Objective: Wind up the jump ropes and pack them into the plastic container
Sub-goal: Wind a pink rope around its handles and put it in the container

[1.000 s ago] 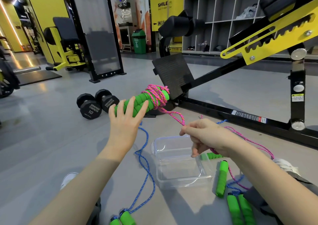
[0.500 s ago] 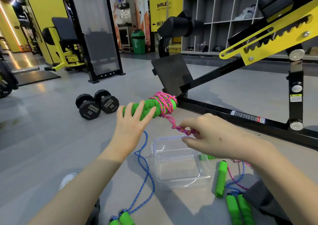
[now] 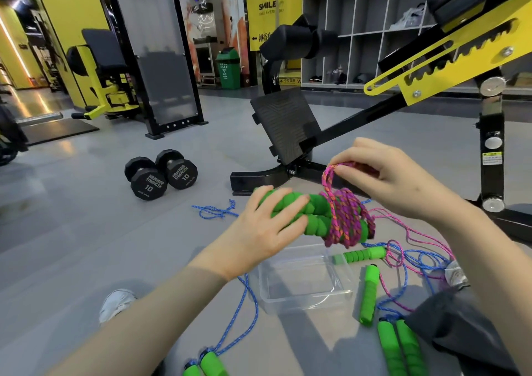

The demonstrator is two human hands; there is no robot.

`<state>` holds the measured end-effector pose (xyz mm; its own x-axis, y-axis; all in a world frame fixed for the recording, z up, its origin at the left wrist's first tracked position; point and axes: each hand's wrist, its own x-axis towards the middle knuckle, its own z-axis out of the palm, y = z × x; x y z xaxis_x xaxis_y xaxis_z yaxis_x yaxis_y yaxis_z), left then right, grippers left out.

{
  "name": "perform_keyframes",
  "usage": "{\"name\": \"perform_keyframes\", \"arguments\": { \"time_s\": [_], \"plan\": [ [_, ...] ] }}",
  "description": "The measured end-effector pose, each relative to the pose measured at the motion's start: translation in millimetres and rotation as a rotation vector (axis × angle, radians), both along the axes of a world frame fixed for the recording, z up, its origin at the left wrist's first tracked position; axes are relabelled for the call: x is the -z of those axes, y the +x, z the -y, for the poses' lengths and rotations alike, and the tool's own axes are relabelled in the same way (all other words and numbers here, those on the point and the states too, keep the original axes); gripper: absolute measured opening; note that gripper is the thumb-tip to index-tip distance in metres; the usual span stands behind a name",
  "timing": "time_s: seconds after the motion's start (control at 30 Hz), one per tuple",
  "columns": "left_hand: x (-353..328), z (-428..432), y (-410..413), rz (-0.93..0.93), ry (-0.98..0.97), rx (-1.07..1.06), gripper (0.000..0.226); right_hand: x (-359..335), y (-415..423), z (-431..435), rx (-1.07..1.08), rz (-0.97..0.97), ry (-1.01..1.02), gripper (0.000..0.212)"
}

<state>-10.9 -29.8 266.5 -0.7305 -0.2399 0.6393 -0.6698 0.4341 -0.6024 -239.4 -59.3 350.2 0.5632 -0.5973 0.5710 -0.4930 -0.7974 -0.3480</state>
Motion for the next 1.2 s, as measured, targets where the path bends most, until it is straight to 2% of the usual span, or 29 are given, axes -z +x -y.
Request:
{"name": "perform_keyframes", "arguments": {
  "time_s": [0.17, 0.33, 0.5, 0.6, 0.73, 0.8, 0.87, 0.9, 0.97, 1.03, 1.2],
  "plan": [
    [-5, -9, -11, -0.004, 0.001, 0.126, 0.012, 5, -7, 5, -0.039, 0.045, 0.183, 0.012],
    [-11, -19, -23, -0.075, -0.028, 0.211, 0.009, 7, -17, 11, -0.194, 0.175, 0.48, 0.02],
    [-11, -28, -35, -0.111, -0.043, 0.264, 0.01, 22, -31, 25, -0.433, 0.27, 0.829, 0.044],
    [-17, -32, -41, -0.173, -0.058, 0.268, 0.01, 37, -27, 36, -0.475, 0.298, 0.865, 0.041],
    [-22, -30, -44, -0.282, -0.087, 0.24, 0.014, 73, -11, 45, -0.574, 0.624, 1.165, 0.05],
    [-21, -27, -44, -0.326, -0.078, 0.22, 0.015, 86, 4, 37, -0.567, 0.848, 1.274, 0.045],
    [-20, -22, -41, -0.362, -0.068, 0.181, 0.017, 90, 23, 20, -0.512, 1.026, 1.319, 0.023],
    [-19, -18, -38, -0.381, -0.067, 0.152, 0.02, 92, 33, 14, -0.527, 1.057, 1.306, 0.019],
    [-17, -11, -29, -0.399, -0.066, 0.087, 0.029, 90, 52, 1, -0.558, 0.994, 1.286, 0.034],
    [-15, -6, -18, -0.382, -0.058, 0.031, 0.031, 91, 58, 2, -0.454, 0.966, 1.261, 0.039],
    [-11, 4, 2, -0.361, -0.041, -0.069, 0.035, 88, 60, 1, -0.36, 0.962, 1.187, 0.038]
  ]
}}
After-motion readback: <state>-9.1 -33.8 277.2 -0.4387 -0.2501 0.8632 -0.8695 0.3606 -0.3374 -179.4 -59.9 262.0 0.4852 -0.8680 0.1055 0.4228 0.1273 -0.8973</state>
